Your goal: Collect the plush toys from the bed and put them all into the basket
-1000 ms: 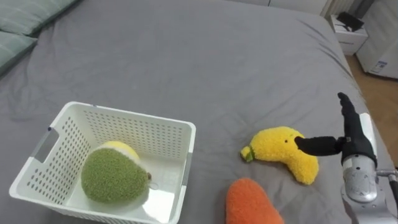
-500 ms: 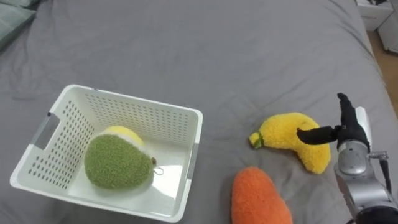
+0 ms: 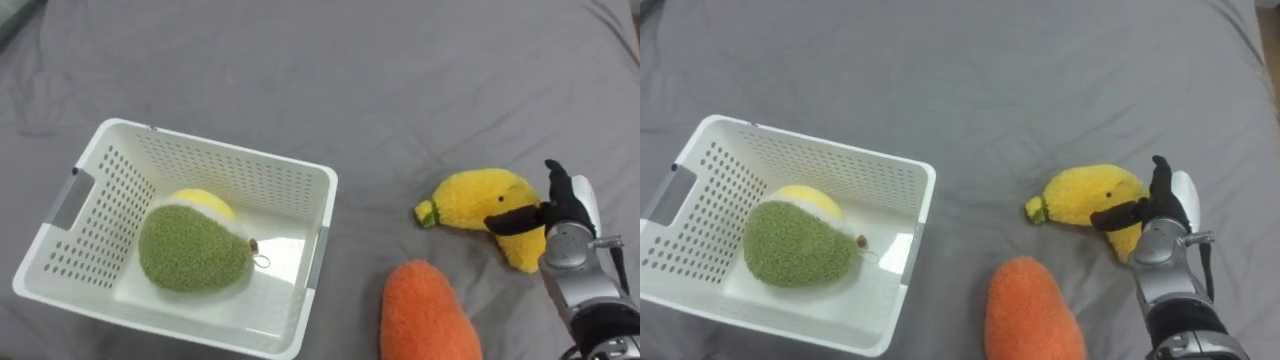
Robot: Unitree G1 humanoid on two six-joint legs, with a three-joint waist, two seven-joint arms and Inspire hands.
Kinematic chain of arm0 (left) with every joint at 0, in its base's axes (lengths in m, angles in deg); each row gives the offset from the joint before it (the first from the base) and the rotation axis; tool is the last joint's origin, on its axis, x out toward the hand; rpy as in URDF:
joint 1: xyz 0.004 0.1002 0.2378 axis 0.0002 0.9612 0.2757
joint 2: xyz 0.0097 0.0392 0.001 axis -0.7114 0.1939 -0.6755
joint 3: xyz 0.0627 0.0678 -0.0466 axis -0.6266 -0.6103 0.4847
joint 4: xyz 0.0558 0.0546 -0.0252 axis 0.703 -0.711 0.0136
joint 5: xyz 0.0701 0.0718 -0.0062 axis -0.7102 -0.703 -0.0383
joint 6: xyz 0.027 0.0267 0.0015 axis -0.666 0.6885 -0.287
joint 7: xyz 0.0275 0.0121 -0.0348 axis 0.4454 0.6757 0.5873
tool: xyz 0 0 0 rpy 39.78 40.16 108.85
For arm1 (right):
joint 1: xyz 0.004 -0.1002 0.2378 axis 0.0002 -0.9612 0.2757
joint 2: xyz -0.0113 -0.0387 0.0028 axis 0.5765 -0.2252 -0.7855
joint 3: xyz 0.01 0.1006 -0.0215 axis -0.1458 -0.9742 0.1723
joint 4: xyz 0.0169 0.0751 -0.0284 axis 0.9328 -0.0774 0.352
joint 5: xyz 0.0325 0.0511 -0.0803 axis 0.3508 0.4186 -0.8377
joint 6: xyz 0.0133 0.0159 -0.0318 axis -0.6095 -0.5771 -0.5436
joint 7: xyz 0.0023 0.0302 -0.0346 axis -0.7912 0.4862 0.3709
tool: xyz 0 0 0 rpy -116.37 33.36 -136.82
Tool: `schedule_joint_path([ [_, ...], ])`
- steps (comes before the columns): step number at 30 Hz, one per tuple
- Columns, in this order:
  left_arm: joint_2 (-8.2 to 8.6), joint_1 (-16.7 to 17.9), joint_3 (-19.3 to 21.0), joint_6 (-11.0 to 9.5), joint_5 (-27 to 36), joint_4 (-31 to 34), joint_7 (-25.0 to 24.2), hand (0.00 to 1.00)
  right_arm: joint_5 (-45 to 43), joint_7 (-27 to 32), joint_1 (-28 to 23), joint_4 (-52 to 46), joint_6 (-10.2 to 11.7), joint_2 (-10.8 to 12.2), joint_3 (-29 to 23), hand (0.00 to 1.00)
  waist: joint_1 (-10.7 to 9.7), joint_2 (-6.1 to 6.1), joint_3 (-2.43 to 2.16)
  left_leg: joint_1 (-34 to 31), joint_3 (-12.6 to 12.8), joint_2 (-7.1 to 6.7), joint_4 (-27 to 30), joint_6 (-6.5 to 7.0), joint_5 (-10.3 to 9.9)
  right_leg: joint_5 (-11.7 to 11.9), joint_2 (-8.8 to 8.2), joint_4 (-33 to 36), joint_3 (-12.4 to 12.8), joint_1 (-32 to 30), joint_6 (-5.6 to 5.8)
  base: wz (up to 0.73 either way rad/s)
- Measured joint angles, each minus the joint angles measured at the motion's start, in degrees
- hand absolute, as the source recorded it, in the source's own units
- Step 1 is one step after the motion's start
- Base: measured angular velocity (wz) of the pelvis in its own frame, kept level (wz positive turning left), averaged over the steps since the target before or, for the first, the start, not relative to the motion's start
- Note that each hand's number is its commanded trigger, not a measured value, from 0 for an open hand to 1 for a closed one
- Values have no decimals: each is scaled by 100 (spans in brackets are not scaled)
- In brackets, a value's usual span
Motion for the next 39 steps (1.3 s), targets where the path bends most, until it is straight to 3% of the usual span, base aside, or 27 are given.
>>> schedule_joint_path([
  [6,-23,-112,-57,-94,200,-36,-81,0,-28,-9,159,507,117,-12,116,0,74,11,8,-157,-56,-2,15,-16,46,0,-9,14,-72,-144,-1,5],
  [12,-43,-305,-229,-133,497,-264,-164,0,-19,-67,336,765,174,-116,261,0,178,79,61,-212,-95,-1,11,-31,83,5,-10,25,-96,-196,-8,3],
  [17,-46,-457,-331,-204,500,-383,-166,0,-70,-124,342,915,186,-243,354,0,250,80,64,-262,-144,-2,11,-38,97,6,-10,26,-134,-225,-11,4],
  [27,-55,-553,-405,-202,580,-451,-164,0,-122,-104,344,1033,194,-277,406,0,272,84,62,-327,-178,-5,14,-39,99,8,-13,21,-226,-274,-12,2],
  [28,-56,-566,-425,-198,610,-457,-163,0,-131,-73,345,1049,194,-277,408,59,273,92,60,-348,-187,-6,25,-39,99,8,-13,15,-232,-280,-13,6],
  [30,-56,-589,-426,-194,613,-459,-161,0,-139,10,348,1102,195,-277,423,100,278,119,58,-359,-214,-10,28,-39,99,9,-13,17,-249,-280,-15,7],
  [34,-56,-702,-426,-143,614,-461,-141,0,-134,300,388,1178,188,-294,443,100,287,225,52,-418,-293,-22,73,-39,100,9,-20,15,-342,-282,-15,10],
  [39,-57,-771,-427,-74,617,-509,-107,0,-121,494,449,1185,162,-519,444,100,297,319,38,-443,-325,-22,97,-51,109,10,-18,16,-379,-283,-17,3],
])
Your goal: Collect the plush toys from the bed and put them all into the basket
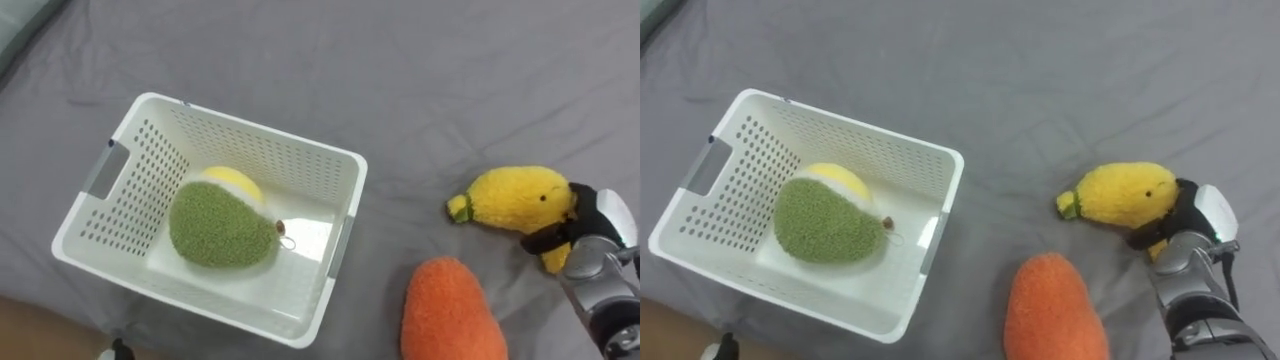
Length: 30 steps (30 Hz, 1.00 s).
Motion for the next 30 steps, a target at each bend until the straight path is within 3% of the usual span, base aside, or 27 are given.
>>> schedule_joint_path([
  [5,0,-7,-1,26,10,0,0,0,38,27,0,68,-56,-24,6,100,22,77,6,-19,-13,8,-2,-21,29,7,8,6,1,-18,-12,0],
  [14,0,-137,4,-1,106,-3,0,0,114,7,30,213,-49,-23,-51,100,115,89,1,-124,-47,2,7,-19,92,25,-9,44,-43,-115,-41,2],
  [19,1,-215,-1,3,119,-8,-38,0,117,24,33,214,-48,-22,-341,100,55,89,1,-208,-47,-19,7,-1,160,30,-47,119,-110,-209,-50,6],
  [30,-1,-254,-6,2,220,12,-64,0,181,101,62,215,-56,-21,-336,100,-10,99,-6,-246,-12,-72,12,66,228,31,-129,250,-137,-290,-49,2],
])
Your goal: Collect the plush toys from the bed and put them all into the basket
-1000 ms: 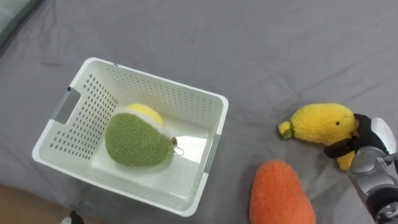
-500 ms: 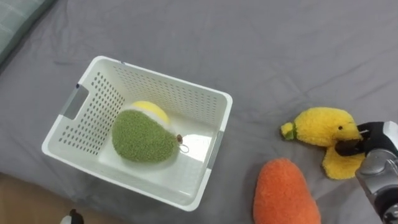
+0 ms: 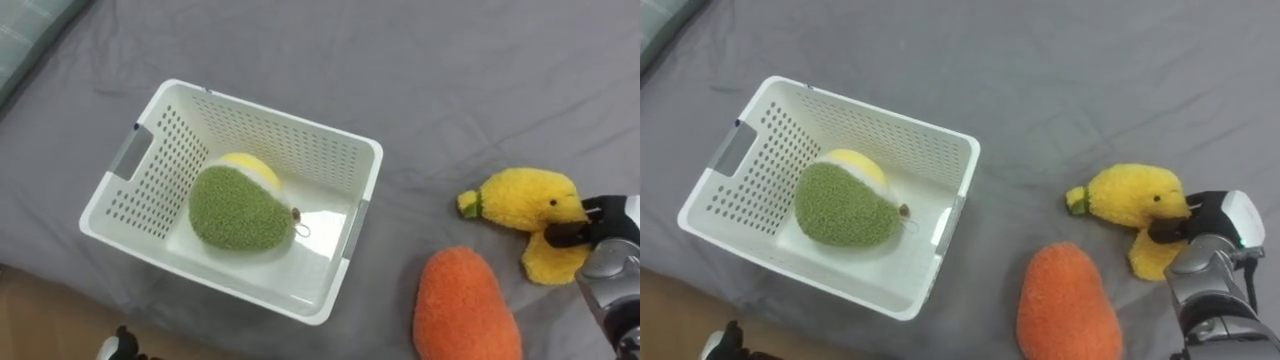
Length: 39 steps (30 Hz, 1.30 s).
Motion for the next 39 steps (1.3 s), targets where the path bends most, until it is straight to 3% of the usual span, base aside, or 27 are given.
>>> schedule_joint_path([
  [6,-1,39,1,-28,2,-4,22,0,7,30,132,-70,5,-7,-11,100,-22,-2,-16,64,38,8,-4,7,6,-1,-6,75,83,0,1,-7],
  [9,-7,173,7,-35,-55,6,36,0,98,20,78,-694,-16,-8,-12,100,-32,-40,-44,174,194,26,-57,7,7,-3,-4,125,218,8,3,-25],
  [11,-41,350,21,-40,-68,29,36,0,285,16,-23,-1498,0,-1,-18,100,-166,-95,-64,329,288,28,-91,7,7,-12,-5,135,302,119,17,-17],
  [13,-56,401,38,-39,-116,32,36,0,335,2,-140,-1889,-2,38,-17,100,-206,-185,-101,530,330,22,-115,7,7,-21,-9,77,310,326,30,-3],
  [15,-56,483,57,-37,-238,121,32,0,336,-46,-407,-2393,-10,67,-30,100,-214,-299,-170,717,340,14,-140,5,4,-21,9,-70,315,570,30,2],
  [17,-34,616,85,-36,-241,321,17,0,321,-96,-798,-3248,-9,101,-44,100,-206,-384,-192,981,357,15,-220,2,-17,-20,33,-189,329,838,30,0],
  [21,-11,840,160,0,-293,518,26,0,293,-111,-1376,-4363,-21,134,-48,100,-214,-380,-192,1330,357,21,-288,30,-97,-35,53,-243,329,1184,55,-1],
  [24,-11,974,208,1,-290,547,49,0,246,-214,-1813,-5079,-26,284,-45,100,-225,-358,-177,1510,374,15,-299,40,-133,-53,50,-249,342,1367,84,-1],
  [26,-8,1025,265,1,-290,636,48,0,222,-352,-1872,-5253,-27,404,-45,100,-268,-336,-160,1542,392,15,-300,43,-139,-54,51,-244,361,1387,85,-2],
  [39,44,1198,510,2,-674,782,69,0,-213,-796,-1925,-6515,-140,456,17,100,-286,-289,-138,1801,339,13,-324,30,-217,-90,63,-264,375,1645,147,0],
])
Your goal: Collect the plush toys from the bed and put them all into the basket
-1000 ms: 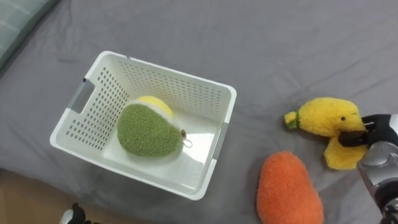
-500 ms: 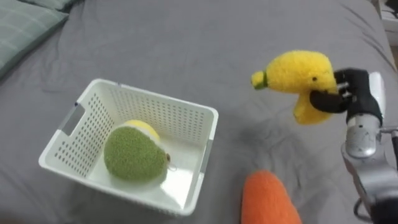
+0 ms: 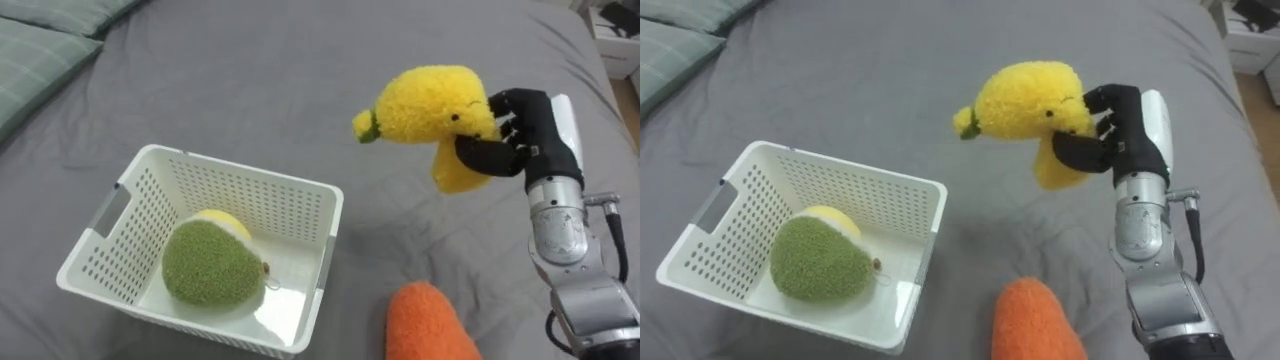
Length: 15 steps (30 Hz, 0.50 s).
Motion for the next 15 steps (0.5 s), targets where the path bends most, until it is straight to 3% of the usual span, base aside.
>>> schedule_joint_path([
  [6,14,41,2,50,-145,-1,0,0,-110,-207,-2,-446,-130,110,132,100,63,-3,4,48,-1,-2,1,10,-21,-1,1,14,24,50,2,-1],
  [15,154,41,62,143,-808,-5,-7,0,-530,-709,27,-1106,-318,261,732,100,339,-28,-2,36,-18,-3,12,9,-32,-1,13,16,60,60,2,-1],
])
